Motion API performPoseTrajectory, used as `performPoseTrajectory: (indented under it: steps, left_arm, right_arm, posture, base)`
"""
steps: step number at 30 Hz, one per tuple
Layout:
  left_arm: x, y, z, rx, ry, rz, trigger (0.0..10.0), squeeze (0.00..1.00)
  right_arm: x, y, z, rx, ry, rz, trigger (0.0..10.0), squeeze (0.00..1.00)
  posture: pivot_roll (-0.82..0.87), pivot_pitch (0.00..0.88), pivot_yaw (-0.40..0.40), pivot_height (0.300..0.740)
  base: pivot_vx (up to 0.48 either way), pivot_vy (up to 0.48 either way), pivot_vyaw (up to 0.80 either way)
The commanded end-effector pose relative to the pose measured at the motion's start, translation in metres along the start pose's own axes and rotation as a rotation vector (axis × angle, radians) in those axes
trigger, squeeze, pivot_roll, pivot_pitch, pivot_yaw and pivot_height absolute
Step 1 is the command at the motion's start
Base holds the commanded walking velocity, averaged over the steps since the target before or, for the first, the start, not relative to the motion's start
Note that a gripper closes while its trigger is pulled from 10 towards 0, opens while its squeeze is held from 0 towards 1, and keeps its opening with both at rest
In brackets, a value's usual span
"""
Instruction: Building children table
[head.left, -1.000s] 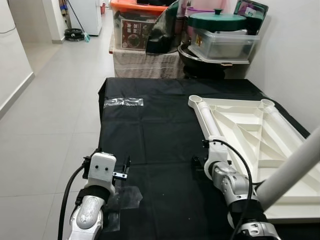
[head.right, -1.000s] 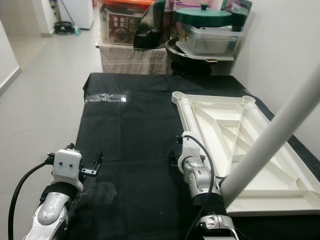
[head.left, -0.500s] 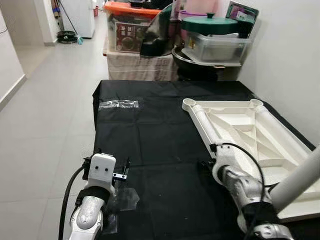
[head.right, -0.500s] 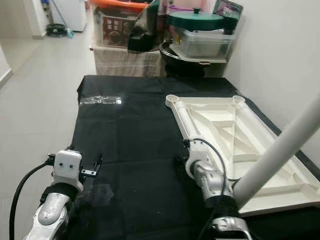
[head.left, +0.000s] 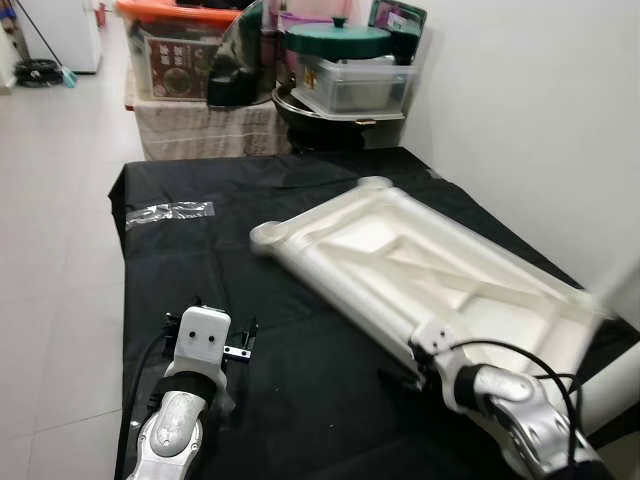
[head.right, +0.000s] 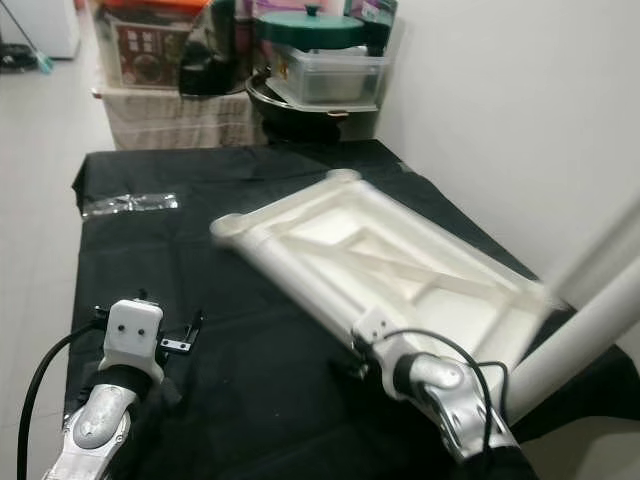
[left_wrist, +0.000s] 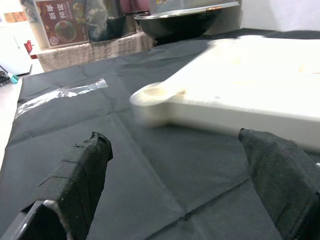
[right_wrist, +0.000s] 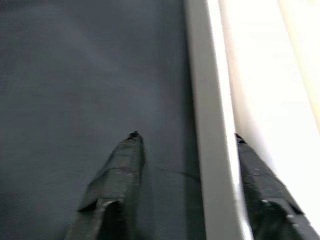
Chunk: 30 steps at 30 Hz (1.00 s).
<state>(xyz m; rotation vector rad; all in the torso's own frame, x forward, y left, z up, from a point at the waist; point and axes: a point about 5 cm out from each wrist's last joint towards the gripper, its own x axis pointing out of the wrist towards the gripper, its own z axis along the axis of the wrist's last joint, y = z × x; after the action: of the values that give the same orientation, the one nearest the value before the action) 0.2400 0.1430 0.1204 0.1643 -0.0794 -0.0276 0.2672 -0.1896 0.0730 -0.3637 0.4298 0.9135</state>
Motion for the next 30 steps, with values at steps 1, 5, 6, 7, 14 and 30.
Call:
performPoseTrajectory:
  steps: [1,5,6,7,14,30]
  left_arm:
    - [0.0,0.0,-0.005,0.016,0.025,-0.004,10.0,0.0]
    - [0.001,0.0,-0.006,0.022,0.025,-0.008,10.0,0.0]
    - [0.001,0.001,-0.006,0.027,0.024,-0.01,10.0,0.0]
    - [0.001,0.001,-0.006,0.027,0.024,-0.01,10.0,0.0]
    - [0.003,0.004,-0.004,0.037,0.014,-0.006,10.0,0.0]
    - [0.003,0.004,-0.004,0.042,0.014,-0.006,10.0,0.0]
  right_arm:
    - [0.013,0.029,0.007,-0.128,-0.039,0.222,0.0,0.0]
    - [0.01,0.027,0.005,-0.184,-0.034,0.229,0.0,0.0]
    - [0.005,0.024,0.001,-0.235,-0.017,0.246,0.0,0.0]
    - [0.005,0.024,0.001,-0.235,-0.017,0.246,0.0,0.0]
    - [-0.014,-0.011,-0.009,-0.396,0.103,0.228,0.0,0.0]
    - [-0.029,-0.059,0.017,-0.364,0.046,0.093,10.0,1.0]
  posture:
    - [0.01,0.0,-0.098,0.74]
    - [0.01,0.0,-0.09,0.74]
    - [0.01,0.0,-0.088,0.74]
    - [0.01,0.0,-0.088,0.74]
    - [0.03,0.0,-0.088,0.74]
    - [0.03,0.0,-0.093,0.74]
  base:
    - [0.0,0.0,0.0]
    - [0.0,0.0,0.0]
    - [0.0,0.0,0.0]
    - [0.0,0.0,0.0]
    - [0.0,0.0,0.0]
    - [0.0,0.0,0.0]
